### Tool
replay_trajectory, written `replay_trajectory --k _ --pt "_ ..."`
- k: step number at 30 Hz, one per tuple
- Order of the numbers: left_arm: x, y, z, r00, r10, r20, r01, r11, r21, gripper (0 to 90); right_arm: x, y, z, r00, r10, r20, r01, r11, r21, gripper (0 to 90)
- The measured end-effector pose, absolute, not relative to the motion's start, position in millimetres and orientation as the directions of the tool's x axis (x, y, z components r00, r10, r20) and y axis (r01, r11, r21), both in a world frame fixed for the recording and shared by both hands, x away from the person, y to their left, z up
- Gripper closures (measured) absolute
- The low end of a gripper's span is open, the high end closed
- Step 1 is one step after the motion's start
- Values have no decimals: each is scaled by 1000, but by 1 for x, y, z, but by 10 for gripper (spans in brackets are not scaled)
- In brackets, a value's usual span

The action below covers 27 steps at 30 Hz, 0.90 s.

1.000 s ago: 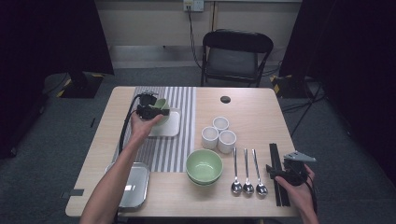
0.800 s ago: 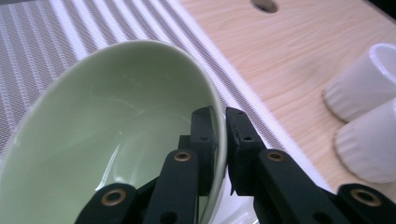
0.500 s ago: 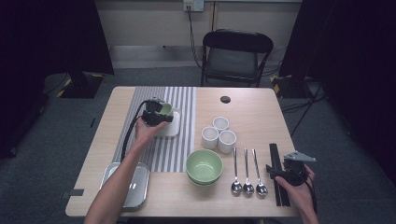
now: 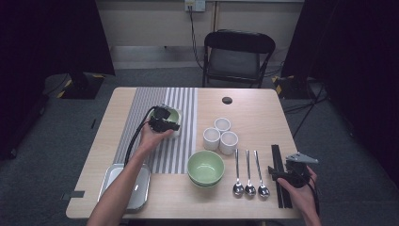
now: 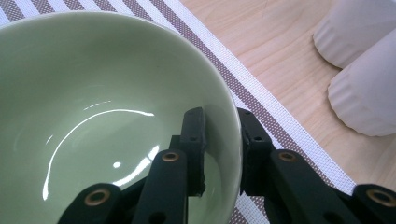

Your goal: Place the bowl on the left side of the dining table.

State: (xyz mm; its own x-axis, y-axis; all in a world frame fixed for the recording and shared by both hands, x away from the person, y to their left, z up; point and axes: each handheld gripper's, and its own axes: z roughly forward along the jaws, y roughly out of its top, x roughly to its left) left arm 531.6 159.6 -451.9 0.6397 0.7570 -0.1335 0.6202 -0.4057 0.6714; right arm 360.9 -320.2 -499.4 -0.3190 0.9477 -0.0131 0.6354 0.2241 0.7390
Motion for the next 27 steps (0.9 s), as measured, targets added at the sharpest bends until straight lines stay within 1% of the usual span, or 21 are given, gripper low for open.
replay_trajectory --k 3,5,6,7,9,10,14,15,16,17,18,19,20,21,25,27 --pt "532 164 -450 645 747 -157 631 -406 662 747 361 -320 -499 -319 948 -13 635 224 739 159" --pt "532 168 -449 640 746 -183 636 -382 671 700 361 -320 -499 -319 948 -13 635 224 739 159" --pt "531 172 -447 635 753 -172 635 -382 671 669 361 -320 -499 -318 948 -14 635 223 739 159" --pt "530 173 -446 635 751 -181 638 -377 672 632 361 -320 -499 -319 948 -13 635 224 739 159" --pt "528 176 -444 642 749 -165 632 -394 667 591 361 -320 -499 -318 948 -13 635 223 739 159" --pt "527 178 -443 652 738 -175 629 -397 668 586 361 -320 -499 -317 948 -13 635 223 739 159" --pt "525 182 -439 654 741 -155 623 -411 665 562 361 -320 -499 -318 948 -13 635 223 739 159" --pt "526 182 -439 664 736 -131 614 -437 658 574 361 -320 -499 -318 948 -13 635 224 739 159" --pt "527 182 -440 675 723 -143 610 -439 659 594 361 -320 -499 -320 947 -13 635 224 739 159" --pt "528 181 -441 693 706 -149 598 -446 666 659 361 -320 -499 -318 948 -13 635 223 739 159" --pt "528 179 -441 696 705 -133 592 -459 662 699 361 -320 -499 -318 948 -13 636 223 739 159" --pt "528 178 -441 701 700 -137 589 -459 665 714 361 -320 -499 -318 948 -13 636 223 739 159" --pt "529 176 -442 706 694 -145 587 -457 668 758 361 -320 -499 -319 948 -13 635 224 739 159" --pt "530 175 -442 716 684 -138 574 -464 675 783 361 -320 -499 -319 948 -13 635 224 739 159" --pt "534 174 -442 715 688 -122 569 -473 672 801 361 -320 -499 -318 948 -13 636 223 739 159" --pt "536 176 -443 703 698 -136 580 -452 678 802 361 -320 -499 -319 948 -13 635 224 739 159"
